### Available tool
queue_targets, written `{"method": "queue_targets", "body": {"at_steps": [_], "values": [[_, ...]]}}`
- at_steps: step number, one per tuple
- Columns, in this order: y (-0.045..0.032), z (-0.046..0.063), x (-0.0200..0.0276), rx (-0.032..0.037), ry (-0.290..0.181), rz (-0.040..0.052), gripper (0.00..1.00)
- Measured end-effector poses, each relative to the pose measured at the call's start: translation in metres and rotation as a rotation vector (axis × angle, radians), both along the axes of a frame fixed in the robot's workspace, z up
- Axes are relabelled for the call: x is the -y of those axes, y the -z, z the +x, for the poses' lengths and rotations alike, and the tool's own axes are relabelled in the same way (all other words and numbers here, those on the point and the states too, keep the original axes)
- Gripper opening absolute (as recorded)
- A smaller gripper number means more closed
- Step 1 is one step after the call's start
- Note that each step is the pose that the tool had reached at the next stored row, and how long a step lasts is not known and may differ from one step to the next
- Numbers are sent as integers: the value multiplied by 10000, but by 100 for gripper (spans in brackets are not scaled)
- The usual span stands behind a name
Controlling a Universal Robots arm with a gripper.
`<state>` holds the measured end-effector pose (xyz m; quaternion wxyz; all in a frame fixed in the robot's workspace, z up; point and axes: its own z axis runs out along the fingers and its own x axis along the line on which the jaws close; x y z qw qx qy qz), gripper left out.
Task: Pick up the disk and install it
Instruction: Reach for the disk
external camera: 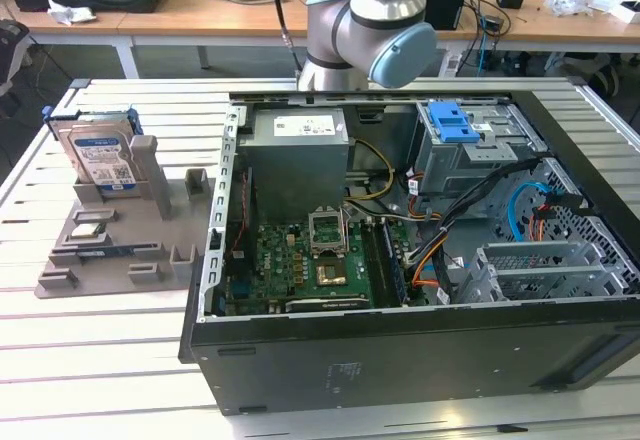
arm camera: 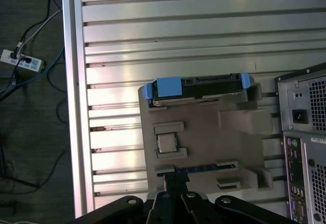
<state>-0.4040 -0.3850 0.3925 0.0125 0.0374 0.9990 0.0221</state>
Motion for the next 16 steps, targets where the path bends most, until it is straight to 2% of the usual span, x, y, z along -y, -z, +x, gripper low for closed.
{"method": "queue_targets", "body": {"at_steps": [3, 5, 10, 13, 16], "values": [[2, -40, -6, 0, 0, 0, 11], [3, -46, -29, 0, -1, -1, 11], [7, -46, -158, 1, 1, -16, 11], [10, -45, -269, 1, -1, -30, 11], [10, -45, -318, 1, 1, -34, 11]]}}
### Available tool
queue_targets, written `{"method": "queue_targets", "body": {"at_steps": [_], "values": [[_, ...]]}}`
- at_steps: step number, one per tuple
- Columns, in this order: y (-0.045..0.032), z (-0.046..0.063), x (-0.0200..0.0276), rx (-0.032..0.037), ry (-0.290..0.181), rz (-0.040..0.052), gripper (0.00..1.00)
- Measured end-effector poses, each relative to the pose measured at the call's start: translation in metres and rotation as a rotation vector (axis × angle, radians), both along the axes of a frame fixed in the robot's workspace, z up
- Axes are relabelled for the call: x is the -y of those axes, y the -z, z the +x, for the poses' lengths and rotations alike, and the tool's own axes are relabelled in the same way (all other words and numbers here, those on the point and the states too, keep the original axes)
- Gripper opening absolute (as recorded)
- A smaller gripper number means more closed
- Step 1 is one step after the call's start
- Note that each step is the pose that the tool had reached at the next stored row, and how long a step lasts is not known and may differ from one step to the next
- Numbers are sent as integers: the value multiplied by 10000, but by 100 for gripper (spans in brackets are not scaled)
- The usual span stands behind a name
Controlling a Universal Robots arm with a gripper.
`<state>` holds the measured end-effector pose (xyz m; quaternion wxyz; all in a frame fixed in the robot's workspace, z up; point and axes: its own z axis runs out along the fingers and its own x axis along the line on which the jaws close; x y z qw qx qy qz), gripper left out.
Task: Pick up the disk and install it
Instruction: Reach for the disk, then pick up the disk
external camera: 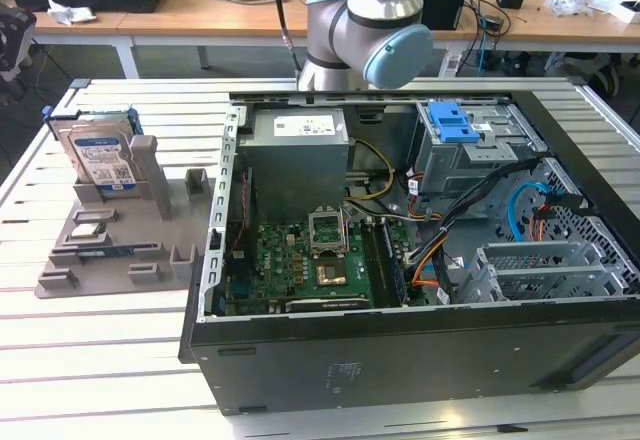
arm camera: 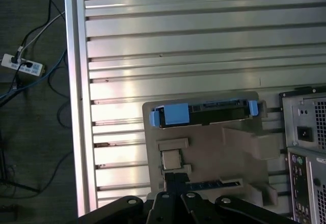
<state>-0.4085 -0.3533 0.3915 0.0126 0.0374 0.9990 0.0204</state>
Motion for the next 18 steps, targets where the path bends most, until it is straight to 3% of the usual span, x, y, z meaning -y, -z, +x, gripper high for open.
{"method": "queue_targets", "body": {"at_steps": [16, 18], "values": [[0, 0, -9, -1, -8, 0, 11], [0, 0, -10, 0, -239, 1, 11]]}}
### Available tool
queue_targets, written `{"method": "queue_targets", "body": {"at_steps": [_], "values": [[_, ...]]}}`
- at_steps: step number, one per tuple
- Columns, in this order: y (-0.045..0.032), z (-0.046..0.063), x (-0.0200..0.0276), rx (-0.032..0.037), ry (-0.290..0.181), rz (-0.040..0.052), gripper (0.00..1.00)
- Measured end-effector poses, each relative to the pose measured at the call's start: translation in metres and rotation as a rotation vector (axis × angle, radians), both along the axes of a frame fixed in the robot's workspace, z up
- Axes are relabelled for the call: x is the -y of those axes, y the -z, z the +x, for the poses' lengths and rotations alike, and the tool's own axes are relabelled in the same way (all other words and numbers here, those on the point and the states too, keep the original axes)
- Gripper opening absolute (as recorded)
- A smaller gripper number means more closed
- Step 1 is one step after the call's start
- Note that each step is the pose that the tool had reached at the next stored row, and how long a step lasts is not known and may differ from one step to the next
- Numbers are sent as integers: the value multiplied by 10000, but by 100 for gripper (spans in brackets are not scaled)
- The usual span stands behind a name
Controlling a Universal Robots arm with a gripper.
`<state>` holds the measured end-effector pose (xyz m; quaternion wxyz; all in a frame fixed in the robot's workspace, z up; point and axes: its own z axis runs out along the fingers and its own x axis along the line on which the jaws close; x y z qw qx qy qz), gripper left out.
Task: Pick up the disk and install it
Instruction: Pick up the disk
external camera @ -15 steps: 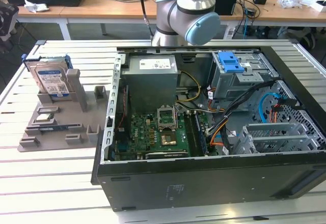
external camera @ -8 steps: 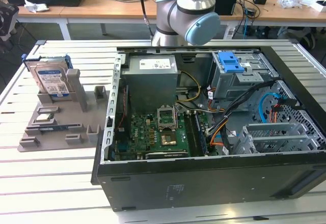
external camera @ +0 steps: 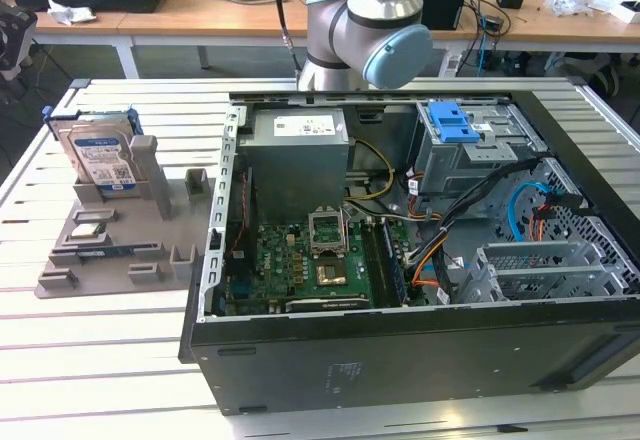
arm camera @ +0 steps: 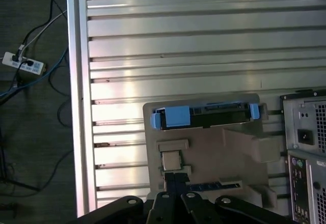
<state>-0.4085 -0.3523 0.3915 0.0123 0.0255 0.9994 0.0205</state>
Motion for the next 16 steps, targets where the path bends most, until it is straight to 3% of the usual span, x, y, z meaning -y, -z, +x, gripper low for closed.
{"method": "queue_targets", "body": {"at_steps": [5, 10, 16], "values": [[0, 0, 1, 0, -559, 0, 11], [0, 0, 1, -1, -1888, 0, 11], [0, 0, 1, 0, -3115, 0, 11]]}}
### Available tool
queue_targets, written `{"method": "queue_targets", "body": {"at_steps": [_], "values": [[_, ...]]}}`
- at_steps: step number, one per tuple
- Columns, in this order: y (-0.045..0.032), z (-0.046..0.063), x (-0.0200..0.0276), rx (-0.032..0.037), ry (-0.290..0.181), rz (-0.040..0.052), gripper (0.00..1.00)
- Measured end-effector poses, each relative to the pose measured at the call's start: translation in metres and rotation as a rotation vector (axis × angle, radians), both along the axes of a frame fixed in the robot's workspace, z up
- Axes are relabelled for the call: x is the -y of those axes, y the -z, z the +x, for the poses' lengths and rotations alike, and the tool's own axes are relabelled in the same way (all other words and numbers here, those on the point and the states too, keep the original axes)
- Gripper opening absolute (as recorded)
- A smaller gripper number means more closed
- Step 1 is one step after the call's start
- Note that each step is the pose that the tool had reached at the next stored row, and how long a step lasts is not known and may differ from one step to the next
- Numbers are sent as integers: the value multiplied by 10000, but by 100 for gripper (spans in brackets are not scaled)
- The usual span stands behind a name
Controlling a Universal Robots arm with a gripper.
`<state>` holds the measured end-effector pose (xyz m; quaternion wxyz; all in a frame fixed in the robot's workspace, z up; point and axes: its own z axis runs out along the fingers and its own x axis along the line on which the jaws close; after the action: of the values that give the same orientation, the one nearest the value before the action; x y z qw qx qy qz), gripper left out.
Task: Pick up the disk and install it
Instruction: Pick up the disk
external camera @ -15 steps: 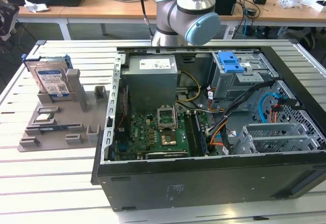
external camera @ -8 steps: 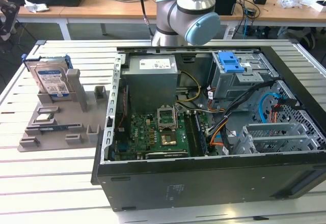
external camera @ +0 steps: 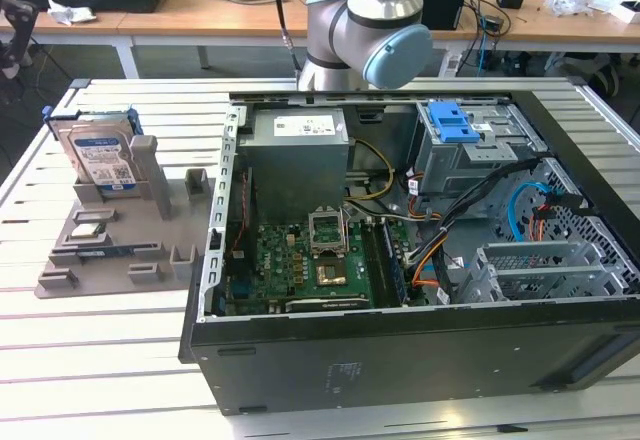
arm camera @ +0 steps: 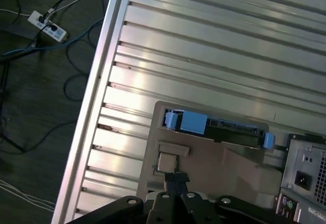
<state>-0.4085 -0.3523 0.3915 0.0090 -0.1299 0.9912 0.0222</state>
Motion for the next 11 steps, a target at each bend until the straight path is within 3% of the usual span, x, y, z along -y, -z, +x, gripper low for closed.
{"method": "queue_targets", "body": {"at_steps": [11], "values": [[0, 0, 0, 0, -1625, 0, 11]]}}
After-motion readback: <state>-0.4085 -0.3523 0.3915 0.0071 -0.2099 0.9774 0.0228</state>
